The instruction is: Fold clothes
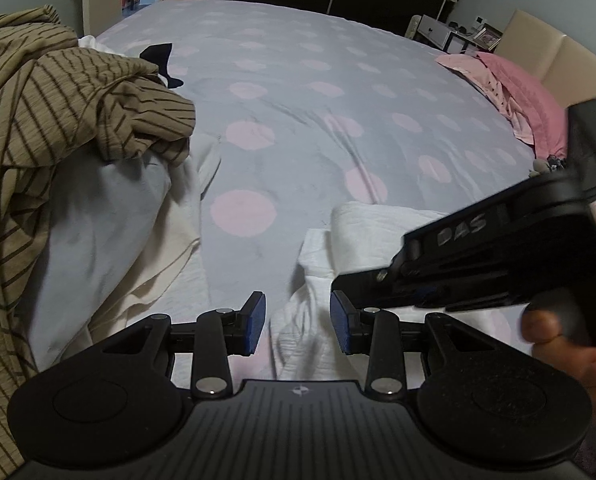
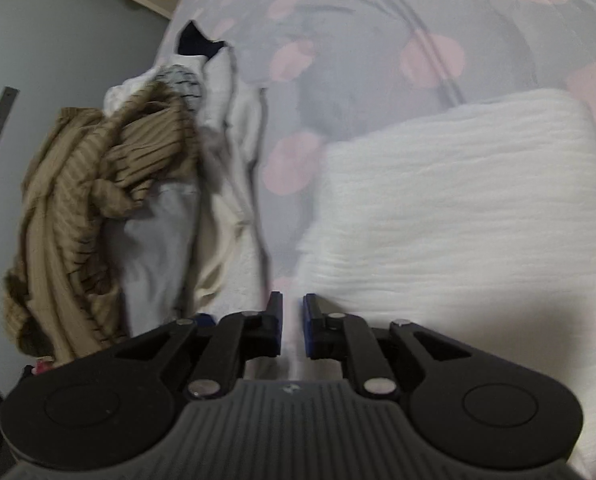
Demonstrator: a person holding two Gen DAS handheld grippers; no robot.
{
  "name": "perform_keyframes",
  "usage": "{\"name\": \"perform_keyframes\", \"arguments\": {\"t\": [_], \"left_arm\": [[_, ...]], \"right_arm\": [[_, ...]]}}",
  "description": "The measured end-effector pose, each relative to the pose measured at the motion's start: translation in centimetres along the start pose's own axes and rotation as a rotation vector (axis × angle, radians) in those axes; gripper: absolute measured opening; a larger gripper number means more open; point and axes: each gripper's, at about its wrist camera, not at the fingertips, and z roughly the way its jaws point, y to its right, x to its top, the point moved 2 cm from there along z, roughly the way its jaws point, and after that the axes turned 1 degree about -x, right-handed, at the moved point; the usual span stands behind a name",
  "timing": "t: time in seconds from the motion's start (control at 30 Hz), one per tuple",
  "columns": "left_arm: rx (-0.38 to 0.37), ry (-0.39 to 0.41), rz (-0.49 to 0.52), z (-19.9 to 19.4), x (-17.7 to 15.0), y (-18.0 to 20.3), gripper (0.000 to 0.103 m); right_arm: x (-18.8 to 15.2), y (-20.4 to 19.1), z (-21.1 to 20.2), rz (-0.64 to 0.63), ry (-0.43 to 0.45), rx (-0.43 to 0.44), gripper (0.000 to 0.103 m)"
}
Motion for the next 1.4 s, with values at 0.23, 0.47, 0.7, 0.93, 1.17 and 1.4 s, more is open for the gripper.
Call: {"name": "perform_keyframes", "arguments": {"t": [0.23,0.47,0.7,0.93,1.17,1.4], "left_arm": [[-0.087,-0.029,-0.02,-0.5,-1.0,0.4,0.033],[-0.118,-0.139,0.019,1.7,-3.2,2.7,0.04],[-0.099,-0.205,0.05,3.8,-4.7,3.6,0.005],[-0.08,-0.061,0.058,-0.5,-2.7,3.1,0.004],[0.015,-0.128,-0.016,3.7,-3.5,0.6,0.005],[0.073,-0.085,0.018,1.9,-3.8,1.7,0.033]], "right_arm": [[-0.1,-0.6,-1.8,-0.069,0.052,-0.06,0.03],[-1.9,5.1,-5.3,-0.02,0.052,-0.188,0.032],[-4.5,9.5,-7.6,-0.002,0.05,-0.256,0.036],[-6.2,12.4,-9.0,-0.012,0.055,-0.301,0.036],[-6.7,14.0,-8.4,-0.011,0.044,-0.283,0.037],[-7.4,13.6,-7.2,-0.037,0.008,-0.171,0.048]]}}
